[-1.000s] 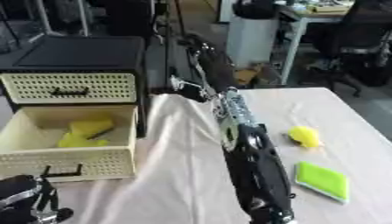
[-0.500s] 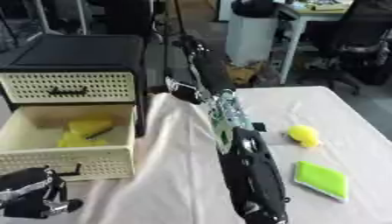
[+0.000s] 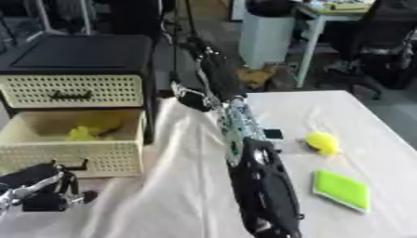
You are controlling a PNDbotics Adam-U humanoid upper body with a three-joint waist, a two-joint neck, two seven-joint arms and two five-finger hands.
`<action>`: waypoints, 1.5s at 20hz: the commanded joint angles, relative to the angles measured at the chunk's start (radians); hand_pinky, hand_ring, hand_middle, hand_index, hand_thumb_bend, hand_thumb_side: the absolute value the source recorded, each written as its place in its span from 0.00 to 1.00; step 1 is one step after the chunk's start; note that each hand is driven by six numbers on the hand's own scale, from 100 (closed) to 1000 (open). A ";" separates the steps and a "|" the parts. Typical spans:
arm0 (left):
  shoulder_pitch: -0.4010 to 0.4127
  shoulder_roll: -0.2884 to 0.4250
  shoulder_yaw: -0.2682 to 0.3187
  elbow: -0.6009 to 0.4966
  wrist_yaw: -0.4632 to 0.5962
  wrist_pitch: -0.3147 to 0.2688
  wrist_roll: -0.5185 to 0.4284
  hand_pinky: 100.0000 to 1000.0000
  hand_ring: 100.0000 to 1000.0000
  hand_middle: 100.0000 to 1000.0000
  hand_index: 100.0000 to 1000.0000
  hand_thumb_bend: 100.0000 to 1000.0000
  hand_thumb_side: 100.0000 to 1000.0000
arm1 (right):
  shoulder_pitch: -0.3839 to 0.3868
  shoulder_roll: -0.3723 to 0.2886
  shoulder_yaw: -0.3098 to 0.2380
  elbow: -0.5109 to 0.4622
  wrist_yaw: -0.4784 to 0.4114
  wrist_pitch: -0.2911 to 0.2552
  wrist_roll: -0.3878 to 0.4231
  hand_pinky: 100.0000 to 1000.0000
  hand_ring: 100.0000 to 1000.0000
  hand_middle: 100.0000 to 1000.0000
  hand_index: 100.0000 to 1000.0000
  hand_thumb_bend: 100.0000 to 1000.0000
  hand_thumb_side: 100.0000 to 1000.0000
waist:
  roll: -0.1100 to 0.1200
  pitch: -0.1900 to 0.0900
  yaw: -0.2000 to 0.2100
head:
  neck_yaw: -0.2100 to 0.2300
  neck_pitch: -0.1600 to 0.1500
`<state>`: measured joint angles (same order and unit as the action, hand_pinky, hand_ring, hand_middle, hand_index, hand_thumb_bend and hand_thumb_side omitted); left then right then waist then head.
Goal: Pick up objects from table and place into drawer.
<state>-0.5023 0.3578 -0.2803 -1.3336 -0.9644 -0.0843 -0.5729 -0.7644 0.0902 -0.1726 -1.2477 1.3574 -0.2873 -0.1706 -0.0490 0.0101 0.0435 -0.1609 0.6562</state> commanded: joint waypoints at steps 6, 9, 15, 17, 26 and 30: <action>-0.078 -0.010 0.048 0.084 -0.070 0.026 0.129 0.28 0.25 0.36 0.60 0.45 1.00 | -0.019 0.005 0.010 -0.036 0.004 -0.014 0.000 0.83 0.86 0.84 0.85 0.14 0.28 | 0.003 0.002 -0.015 | 0.012 -0.019; -0.097 -0.012 0.059 0.124 -0.091 0.031 0.154 0.29 0.26 0.37 0.60 0.45 1.00 | -0.025 0.006 0.016 -0.047 0.002 -0.019 -0.002 0.83 0.86 0.84 0.85 0.14 0.28 | 0.001 0.008 -0.025 | 0.016 -0.023; -0.134 -0.014 0.082 0.198 -0.146 0.043 0.217 0.31 0.27 0.38 0.61 0.44 1.00 | -0.035 0.011 0.026 -0.064 0.001 -0.028 -0.004 0.83 0.86 0.84 0.85 0.14 0.28 | -0.003 0.020 -0.044 | 0.021 -0.034; -0.146 -0.015 0.092 0.218 -0.160 0.049 0.244 0.31 0.27 0.39 0.61 0.46 1.00 | -0.038 0.012 0.029 -0.071 -0.001 -0.030 -0.005 0.83 0.86 0.84 0.85 0.14 0.28 | -0.004 0.023 -0.049 | 0.023 -0.037; -0.204 -0.019 0.130 0.312 -0.199 0.076 0.325 0.31 0.34 0.40 0.62 0.47 1.00 | -0.046 0.022 0.045 -0.095 -0.004 -0.044 -0.007 0.83 0.86 0.84 0.85 0.14 0.28 | -0.007 0.039 -0.077 | 0.033 -0.054; -0.223 -0.018 0.148 0.343 -0.201 0.088 0.356 0.31 0.34 0.40 0.62 0.46 1.00 | -0.047 0.024 0.051 -0.102 -0.007 -0.044 -0.009 0.83 0.86 0.84 0.85 0.14 0.28 | -0.008 0.043 -0.087 | 0.034 -0.060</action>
<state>-0.7001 0.3252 -0.1500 -0.9937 -1.1619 -0.0019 -0.2302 -0.7838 0.1186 -0.1267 -1.3246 1.3564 -0.3281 -0.1788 -0.0603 0.0624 -0.0434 -0.1296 0.6070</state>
